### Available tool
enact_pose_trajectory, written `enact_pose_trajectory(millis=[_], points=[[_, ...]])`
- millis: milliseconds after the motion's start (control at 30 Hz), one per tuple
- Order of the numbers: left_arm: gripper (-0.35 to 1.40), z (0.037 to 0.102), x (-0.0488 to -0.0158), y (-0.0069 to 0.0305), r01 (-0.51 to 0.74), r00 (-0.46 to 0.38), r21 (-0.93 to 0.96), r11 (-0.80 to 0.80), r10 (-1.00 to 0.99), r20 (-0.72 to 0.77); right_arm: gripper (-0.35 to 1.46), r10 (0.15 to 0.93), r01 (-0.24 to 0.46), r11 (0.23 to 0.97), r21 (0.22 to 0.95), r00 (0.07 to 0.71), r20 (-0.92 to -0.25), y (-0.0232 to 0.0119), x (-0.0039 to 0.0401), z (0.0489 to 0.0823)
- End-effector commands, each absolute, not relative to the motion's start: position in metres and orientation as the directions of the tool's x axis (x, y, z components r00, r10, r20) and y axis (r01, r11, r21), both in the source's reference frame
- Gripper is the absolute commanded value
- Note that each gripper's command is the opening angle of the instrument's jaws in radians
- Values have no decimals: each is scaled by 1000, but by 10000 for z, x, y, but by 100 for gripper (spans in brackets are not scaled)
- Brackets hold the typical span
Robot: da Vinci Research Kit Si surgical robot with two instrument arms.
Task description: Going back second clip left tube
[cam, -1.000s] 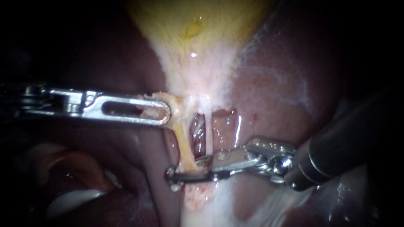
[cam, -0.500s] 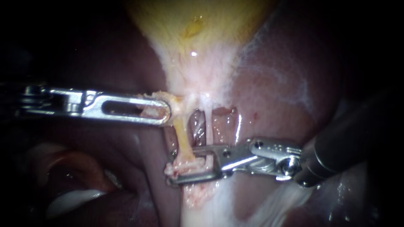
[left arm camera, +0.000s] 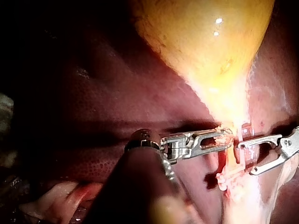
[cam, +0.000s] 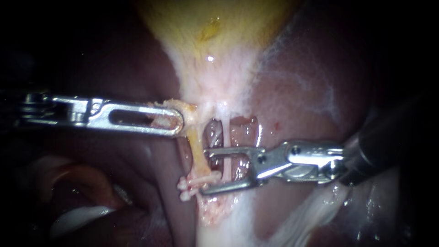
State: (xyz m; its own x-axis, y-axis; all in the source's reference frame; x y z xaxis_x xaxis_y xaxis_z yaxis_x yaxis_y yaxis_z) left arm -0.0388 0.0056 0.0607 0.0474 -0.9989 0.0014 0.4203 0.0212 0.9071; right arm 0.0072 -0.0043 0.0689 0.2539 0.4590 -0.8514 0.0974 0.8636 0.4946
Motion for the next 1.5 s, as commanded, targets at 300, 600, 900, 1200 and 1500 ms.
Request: enact_pose_trajectory(millis=[300, 600, 900, 1200, 1500], points=[[-35, 607, -388, 56, 420, 47, 907, 21, -999, 1, 50, 421, 84, 888, 452, 250, -872, -5, 8, 633], [-35, 614, -389, 57, 421, 47, 907, 23, -999, 4, 50, 417, 93, 888, 450, 247, -875, 0, -3, 622], [-35, 646, -403, 57, 425, 42, 904, 33, -999, 16, 50, 417, 95, 888, 450, 247, -875, -1, -5, 622], [-35, 673, -416, 59, 431, 48, 901, 46, -998, 29, 50, 417, 102, 887, 451, 245, -875, -2, -5, 620], [-35, 672, -417, 58, 430, 48, 902, 46, -998, 28, 50, 417, 104, 886, 451, 245, -875, -2, -5, 620]])
